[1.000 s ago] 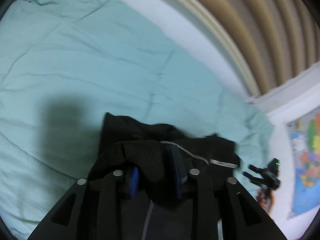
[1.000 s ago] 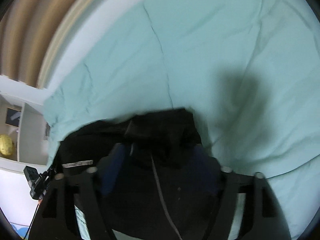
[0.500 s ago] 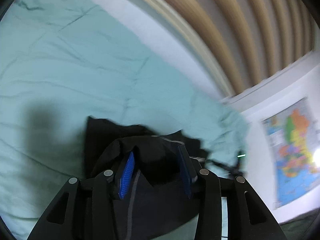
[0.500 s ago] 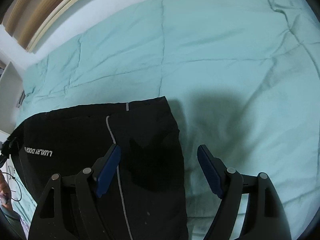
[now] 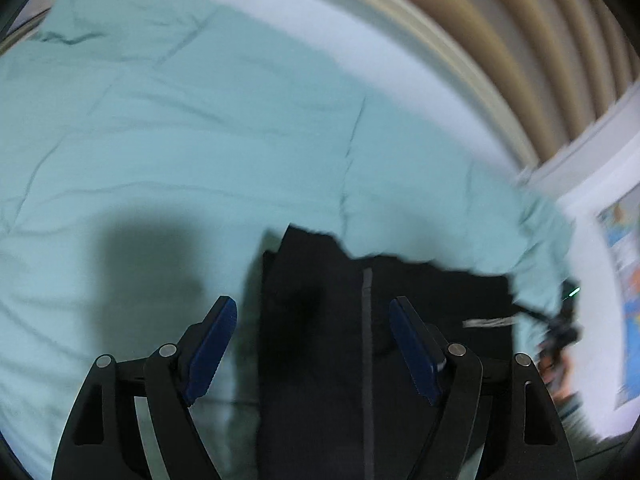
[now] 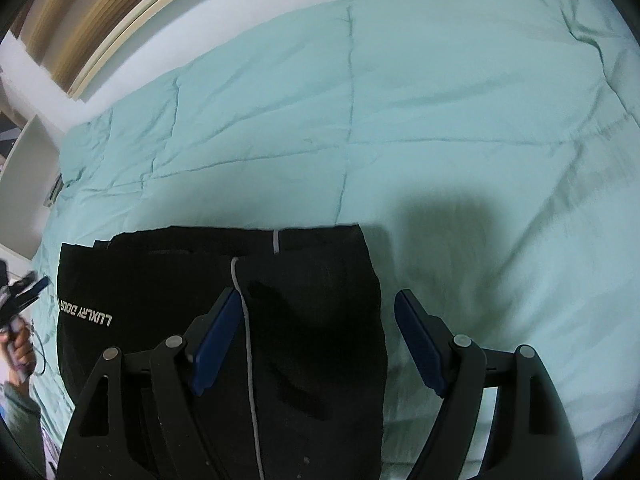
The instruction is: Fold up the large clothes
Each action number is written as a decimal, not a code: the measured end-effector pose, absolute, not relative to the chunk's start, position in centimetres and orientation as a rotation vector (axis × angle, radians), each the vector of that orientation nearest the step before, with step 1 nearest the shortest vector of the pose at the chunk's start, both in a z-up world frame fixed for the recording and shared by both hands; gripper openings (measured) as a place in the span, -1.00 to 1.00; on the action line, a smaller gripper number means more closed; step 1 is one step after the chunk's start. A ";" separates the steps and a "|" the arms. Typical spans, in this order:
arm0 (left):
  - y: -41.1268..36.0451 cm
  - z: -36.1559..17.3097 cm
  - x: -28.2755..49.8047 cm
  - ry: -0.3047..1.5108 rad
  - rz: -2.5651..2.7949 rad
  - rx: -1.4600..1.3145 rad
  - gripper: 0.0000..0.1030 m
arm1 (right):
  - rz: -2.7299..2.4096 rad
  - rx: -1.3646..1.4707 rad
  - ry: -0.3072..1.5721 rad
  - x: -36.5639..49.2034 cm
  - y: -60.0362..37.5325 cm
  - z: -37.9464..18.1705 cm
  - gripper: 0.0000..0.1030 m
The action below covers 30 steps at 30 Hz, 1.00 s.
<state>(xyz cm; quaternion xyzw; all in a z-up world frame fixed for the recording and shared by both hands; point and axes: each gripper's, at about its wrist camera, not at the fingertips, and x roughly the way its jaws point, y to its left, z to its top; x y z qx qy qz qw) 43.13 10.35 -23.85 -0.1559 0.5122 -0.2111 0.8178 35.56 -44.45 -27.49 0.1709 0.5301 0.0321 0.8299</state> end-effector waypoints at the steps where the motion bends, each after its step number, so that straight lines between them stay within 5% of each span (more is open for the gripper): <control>1: 10.1 -24.7 43.7 1.108 -0.458 -0.329 0.55 | 0.074 0.350 1.122 35.8 -44.5 -27.4 0.58; 9: 7.9 -29.3 47.7 1.233 -0.494 -0.362 0.55 | 0.147 0.291 1.180 39.1 -43.4 -29.9 0.53; 10: 7.6 -29.6 47.8 1.239 -0.483 -0.354 0.46 | 0.151 0.283 1.174 39.2 -43.0 -30.0 0.07; 11: 7.1 -29.5 47.8 1.228 -0.468 -0.333 -0.16 | 0.140 0.262 1.166 39.2 -42.6 -29.9 -0.51; 12: 6.7 -29.2 47.5 1.208 -0.468 -0.308 -0.68 | 0.127 0.227 1.154 38.9 -42.1 -29.6 -0.66; 24: 7.3 -17.3 45.6 0.855 -0.452 -0.343 -0.80 | -0.120 0.013 0.900 36.8 -41.1 -19.6 -0.82; 30: 5.6 -25.2 50.3 1.039 -0.279 -0.312 -0.79 | -0.203 0.049 1.020 43.0 -41.4 -25.2 -0.82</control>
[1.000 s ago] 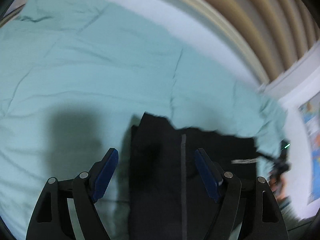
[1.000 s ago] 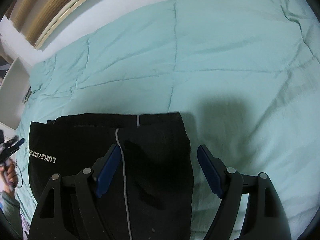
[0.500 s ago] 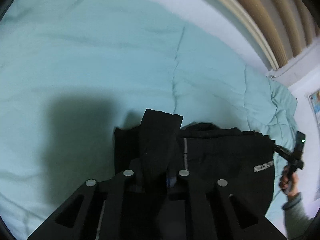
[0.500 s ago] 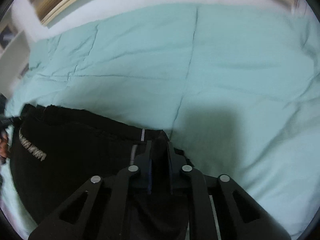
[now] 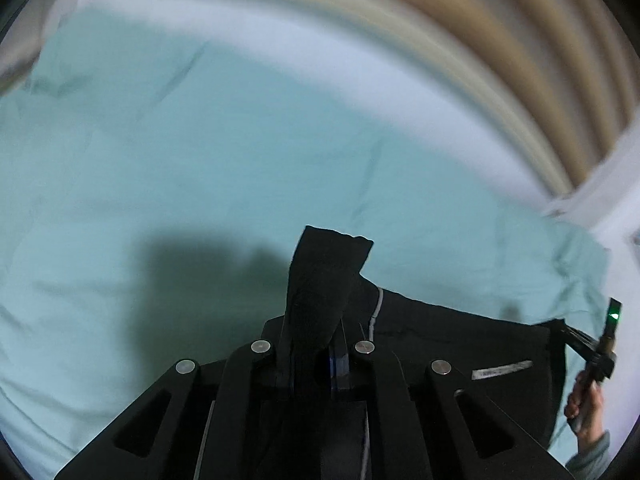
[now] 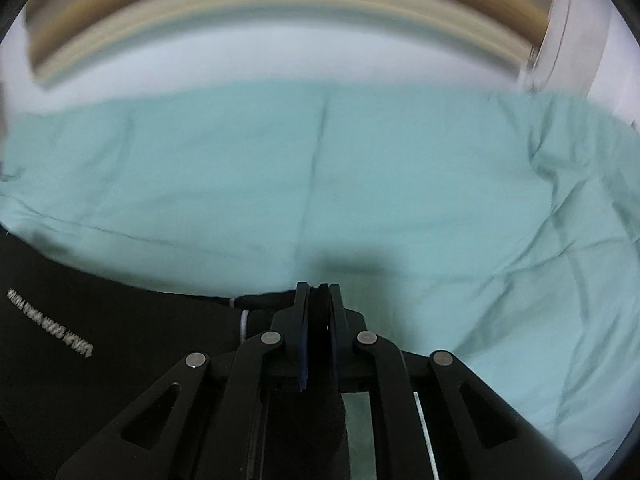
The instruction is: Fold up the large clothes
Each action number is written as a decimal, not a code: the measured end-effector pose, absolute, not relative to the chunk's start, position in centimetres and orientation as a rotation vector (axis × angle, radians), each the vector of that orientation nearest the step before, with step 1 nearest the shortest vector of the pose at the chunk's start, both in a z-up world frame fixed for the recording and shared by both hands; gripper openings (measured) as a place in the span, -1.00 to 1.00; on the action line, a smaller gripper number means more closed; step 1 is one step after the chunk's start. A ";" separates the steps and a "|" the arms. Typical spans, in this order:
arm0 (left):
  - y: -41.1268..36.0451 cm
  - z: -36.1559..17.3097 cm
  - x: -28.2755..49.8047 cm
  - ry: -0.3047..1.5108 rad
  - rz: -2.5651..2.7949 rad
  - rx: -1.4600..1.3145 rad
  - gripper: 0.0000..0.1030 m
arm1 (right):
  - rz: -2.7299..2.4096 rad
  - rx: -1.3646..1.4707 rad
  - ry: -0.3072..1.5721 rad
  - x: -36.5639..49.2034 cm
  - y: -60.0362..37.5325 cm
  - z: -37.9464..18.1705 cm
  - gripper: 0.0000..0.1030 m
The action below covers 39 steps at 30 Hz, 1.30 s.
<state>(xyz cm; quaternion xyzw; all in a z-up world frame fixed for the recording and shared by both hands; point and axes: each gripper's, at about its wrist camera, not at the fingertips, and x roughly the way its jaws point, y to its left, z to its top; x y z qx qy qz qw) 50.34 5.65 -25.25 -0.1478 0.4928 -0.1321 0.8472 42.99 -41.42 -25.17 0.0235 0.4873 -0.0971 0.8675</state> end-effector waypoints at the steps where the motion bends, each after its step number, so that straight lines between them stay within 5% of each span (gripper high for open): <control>1: 5.6 -27.0 50.8 1.086 -0.260 -0.315 -0.79 | -0.214 0.055 1.068 43.6 -41.6 -27.1 -0.82; 4: 5.3 -31.6 50.8 1.201 -0.238 -0.321 -0.76 | -0.209 0.104 1.215 44.6 -42.2 -32.7 -0.82; 9: 6.2 -31.3 50.6 1.215 -0.271 -0.356 -0.53 | -0.182 0.155 1.262 43.9 -42.0 -35.0 -0.71; 12: 8.3 -29.9 50.0 1.205 -0.269 -0.393 -0.43 | -0.153 0.259 1.242 43.0 -43.6 -33.6 -0.47; 14: 9.9 -27.4 48.4 1.135 -0.259 -0.427 -0.24 | -0.135 0.315 1.176 41.4 -44.3 -31.0 0.02; 17: 11.5 -22.7 45.2 1.012 -0.221 -0.408 0.03 | -0.119 0.321 1.065 37.8 -43.9 -25.9 0.40; 23: 8.0 -17.6 37.2 0.917 -0.357 -0.336 0.16 | -0.032 0.321 1.016 30.3 -38.7 -20.2 0.44; 31: -0.8 -23.4 29.1 1.032 -0.415 -0.202 0.16 | -0.068 0.229 1.179 25.5 -30.1 -28.6 0.45; 35: -2.9 -29.3 29.6 1.150 -0.343 -0.091 0.15 | -0.105 0.157 1.226 25.9 -28.8 -31.6 0.50; 39: -2.8 -29.5 31.1 1.177 -0.312 -0.104 0.15 | -0.104 0.118 1.243 26.2 -28.6 -32.4 0.52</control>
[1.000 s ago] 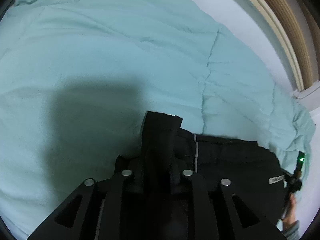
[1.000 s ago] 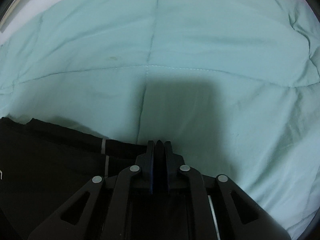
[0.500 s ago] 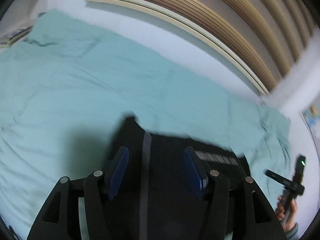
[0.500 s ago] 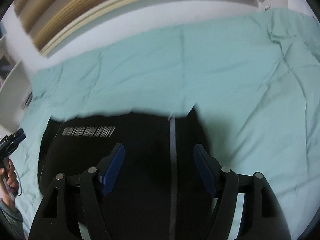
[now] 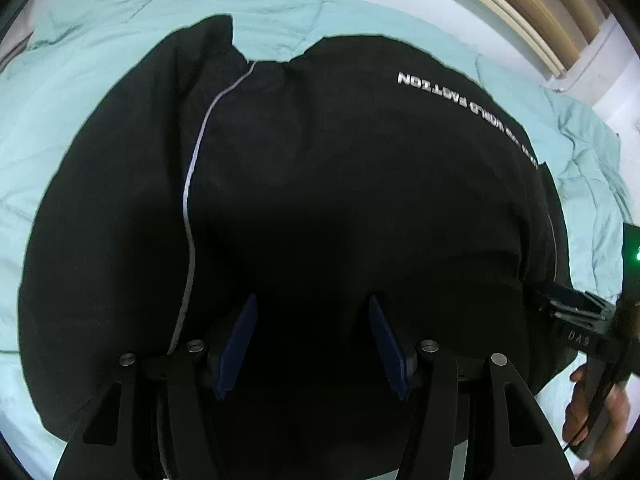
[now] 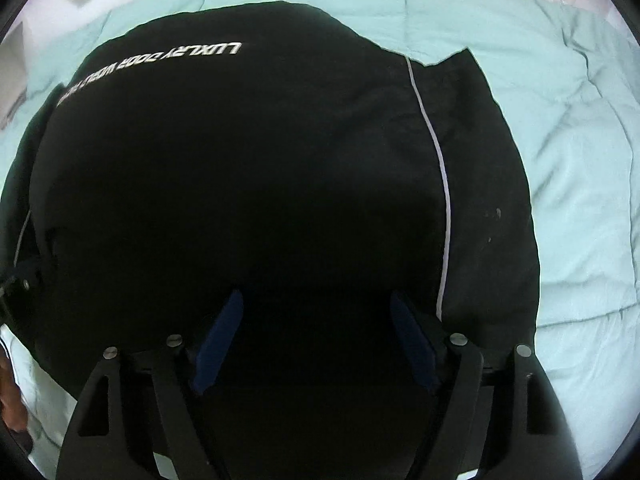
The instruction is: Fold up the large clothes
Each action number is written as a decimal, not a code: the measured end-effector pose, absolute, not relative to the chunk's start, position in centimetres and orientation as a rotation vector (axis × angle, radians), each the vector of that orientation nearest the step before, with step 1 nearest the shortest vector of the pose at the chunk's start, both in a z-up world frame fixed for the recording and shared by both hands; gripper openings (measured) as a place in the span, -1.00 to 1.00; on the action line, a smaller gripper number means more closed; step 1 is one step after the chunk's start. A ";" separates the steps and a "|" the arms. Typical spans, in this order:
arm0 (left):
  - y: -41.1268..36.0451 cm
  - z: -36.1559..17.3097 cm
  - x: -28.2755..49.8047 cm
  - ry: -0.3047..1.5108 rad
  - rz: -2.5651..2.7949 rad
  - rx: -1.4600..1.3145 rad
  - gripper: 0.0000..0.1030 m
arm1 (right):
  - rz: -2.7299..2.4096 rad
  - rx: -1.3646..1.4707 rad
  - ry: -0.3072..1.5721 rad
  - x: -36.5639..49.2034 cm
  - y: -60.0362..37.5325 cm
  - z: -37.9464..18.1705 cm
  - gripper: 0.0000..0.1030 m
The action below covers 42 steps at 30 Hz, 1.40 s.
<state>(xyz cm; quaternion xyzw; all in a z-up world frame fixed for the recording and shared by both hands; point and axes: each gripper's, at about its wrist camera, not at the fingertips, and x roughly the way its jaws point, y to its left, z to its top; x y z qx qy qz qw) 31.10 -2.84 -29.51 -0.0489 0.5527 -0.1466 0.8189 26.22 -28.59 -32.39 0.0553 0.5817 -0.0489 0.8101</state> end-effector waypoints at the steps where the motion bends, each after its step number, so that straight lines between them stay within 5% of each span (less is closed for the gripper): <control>1: -2.7 -29.1 31.0 1.180 -0.310 -0.101 0.15 | -0.101 0.133 1.259 26.3 -28.9 -32.2 0.52; 4: -2.6 -25.4 30.6 1.113 -0.353 -0.100 0.07 | -0.051 0.196 1.244 26.1 -29.6 -29.2 0.35; 9: -3.8 -20.7 33.4 1.010 -0.402 -0.144 0.07 | -0.017 0.164 1.068 28.5 -28.9 -23.2 0.35; 19: -5.4 -29.5 40.8 1.261 -0.290 -0.201 0.09 | -0.020 0.315 1.242 37.0 -29.7 -33.8 0.33; 42: 6.5 -22.6 32.7 1.116 -0.234 -0.368 0.10 | -0.132 0.346 1.138 23.8 -37.6 -27.2 0.40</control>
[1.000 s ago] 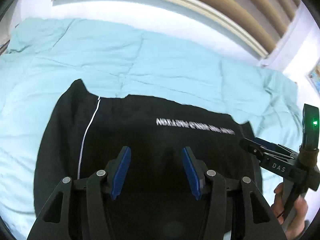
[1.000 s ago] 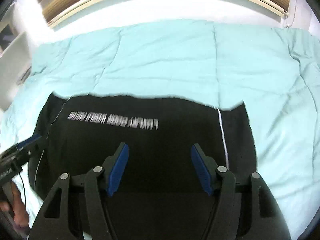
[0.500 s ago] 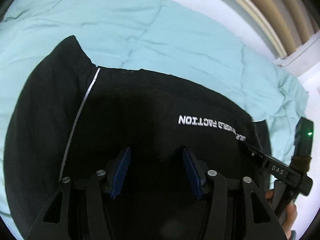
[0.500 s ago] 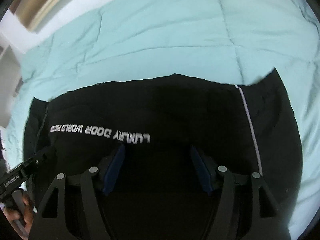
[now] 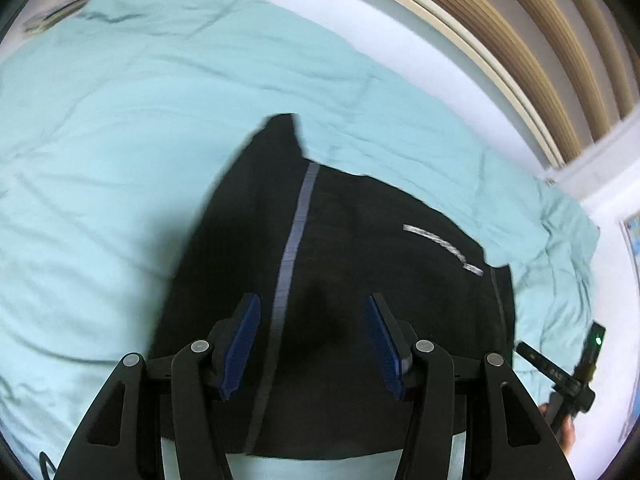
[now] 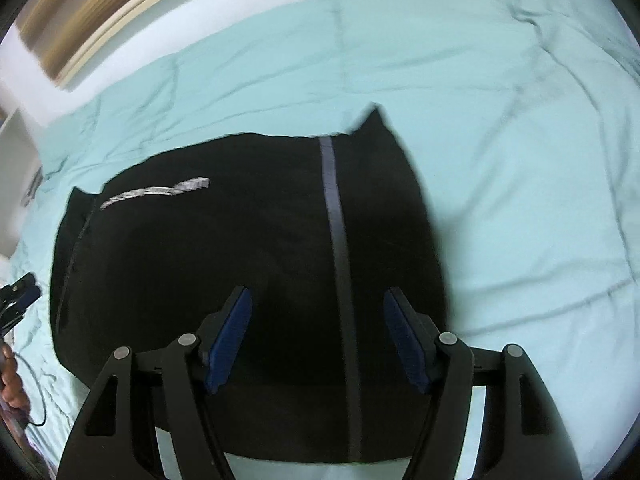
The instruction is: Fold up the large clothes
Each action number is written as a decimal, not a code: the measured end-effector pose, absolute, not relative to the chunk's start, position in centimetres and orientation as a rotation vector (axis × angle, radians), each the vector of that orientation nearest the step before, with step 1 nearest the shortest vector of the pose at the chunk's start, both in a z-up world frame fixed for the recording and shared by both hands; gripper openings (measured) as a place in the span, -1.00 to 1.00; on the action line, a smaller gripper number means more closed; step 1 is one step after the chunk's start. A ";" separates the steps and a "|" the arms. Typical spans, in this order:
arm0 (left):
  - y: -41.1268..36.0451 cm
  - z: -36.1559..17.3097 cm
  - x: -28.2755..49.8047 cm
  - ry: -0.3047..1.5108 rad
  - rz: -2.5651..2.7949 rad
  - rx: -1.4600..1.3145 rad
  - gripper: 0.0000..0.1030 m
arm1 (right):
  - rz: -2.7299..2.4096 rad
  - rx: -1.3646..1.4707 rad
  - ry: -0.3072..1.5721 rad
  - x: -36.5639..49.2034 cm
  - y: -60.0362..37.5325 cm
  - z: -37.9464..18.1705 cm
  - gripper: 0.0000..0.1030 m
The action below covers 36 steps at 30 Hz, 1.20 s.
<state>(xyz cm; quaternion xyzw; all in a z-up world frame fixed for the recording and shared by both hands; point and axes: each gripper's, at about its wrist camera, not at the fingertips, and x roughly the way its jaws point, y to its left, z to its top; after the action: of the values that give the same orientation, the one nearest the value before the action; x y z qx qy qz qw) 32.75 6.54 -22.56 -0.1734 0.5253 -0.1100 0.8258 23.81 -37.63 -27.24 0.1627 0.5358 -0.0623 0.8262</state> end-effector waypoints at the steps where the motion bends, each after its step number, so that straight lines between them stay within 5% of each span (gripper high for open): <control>1: 6.9 -22.8 32.6 1.119 -0.217 -0.369 0.10 | -0.156 0.350 1.144 23.5 -38.2 -27.5 0.41; 15: 12.1 -28.8 36.3 1.185 -0.147 -0.483 0.11 | -0.195 0.422 1.241 23.9 -43.6 -32.5 0.45; 19: 11.7 -31.3 38.4 1.255 -0.204 -0.526 0.24 | -0.209 0.412 1.267 25.2 -44.3 -34.0 0.87; 36: 10.1 -34.1 40.6 1.318 -0.365 -0.622 0.34 | 0.019 0.647 1.269 26.9 -46.6 -35.6 0.81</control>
<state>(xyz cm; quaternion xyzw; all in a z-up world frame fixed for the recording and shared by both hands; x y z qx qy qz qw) 40.63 10.11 -34.09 -0.2825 0.5987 -0.1658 0.7309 26.87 -46.62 -35.60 0.2967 0.5824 0.0087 0.7568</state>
